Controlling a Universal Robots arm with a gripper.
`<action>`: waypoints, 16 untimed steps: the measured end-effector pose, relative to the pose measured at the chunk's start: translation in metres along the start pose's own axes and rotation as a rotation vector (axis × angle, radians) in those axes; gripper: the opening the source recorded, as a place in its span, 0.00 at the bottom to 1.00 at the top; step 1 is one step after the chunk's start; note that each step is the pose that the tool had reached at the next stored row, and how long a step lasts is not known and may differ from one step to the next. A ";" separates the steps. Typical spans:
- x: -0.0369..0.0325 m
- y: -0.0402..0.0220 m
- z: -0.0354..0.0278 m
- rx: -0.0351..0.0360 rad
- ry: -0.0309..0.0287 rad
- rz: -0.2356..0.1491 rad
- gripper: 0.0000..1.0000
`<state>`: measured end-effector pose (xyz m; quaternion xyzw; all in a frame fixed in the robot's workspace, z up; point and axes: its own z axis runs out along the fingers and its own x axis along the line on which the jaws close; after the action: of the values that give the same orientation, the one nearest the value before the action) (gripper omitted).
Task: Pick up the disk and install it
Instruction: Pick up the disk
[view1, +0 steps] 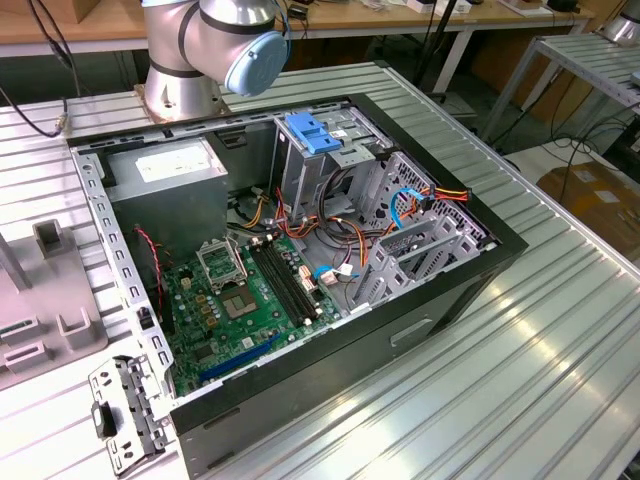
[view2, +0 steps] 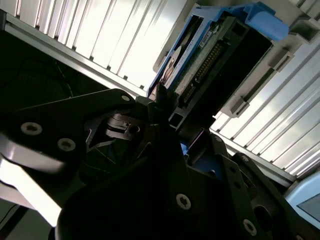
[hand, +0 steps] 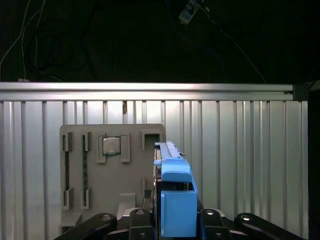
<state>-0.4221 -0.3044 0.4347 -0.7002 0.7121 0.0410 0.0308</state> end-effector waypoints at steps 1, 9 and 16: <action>0.0000 0.0000 -0.0004 -0.0002 -0.0001 0.000 0.37; -0.0003 0.0001 -0.0031 -0.0002 -0.0012 0.000 0.37; -0.0005 0.0001 -0.0046 -0.0001 -0.0015 0.000 0.37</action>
<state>-0.4221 -0.3044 0.4394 -0.7002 0.7120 0.0416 0.0312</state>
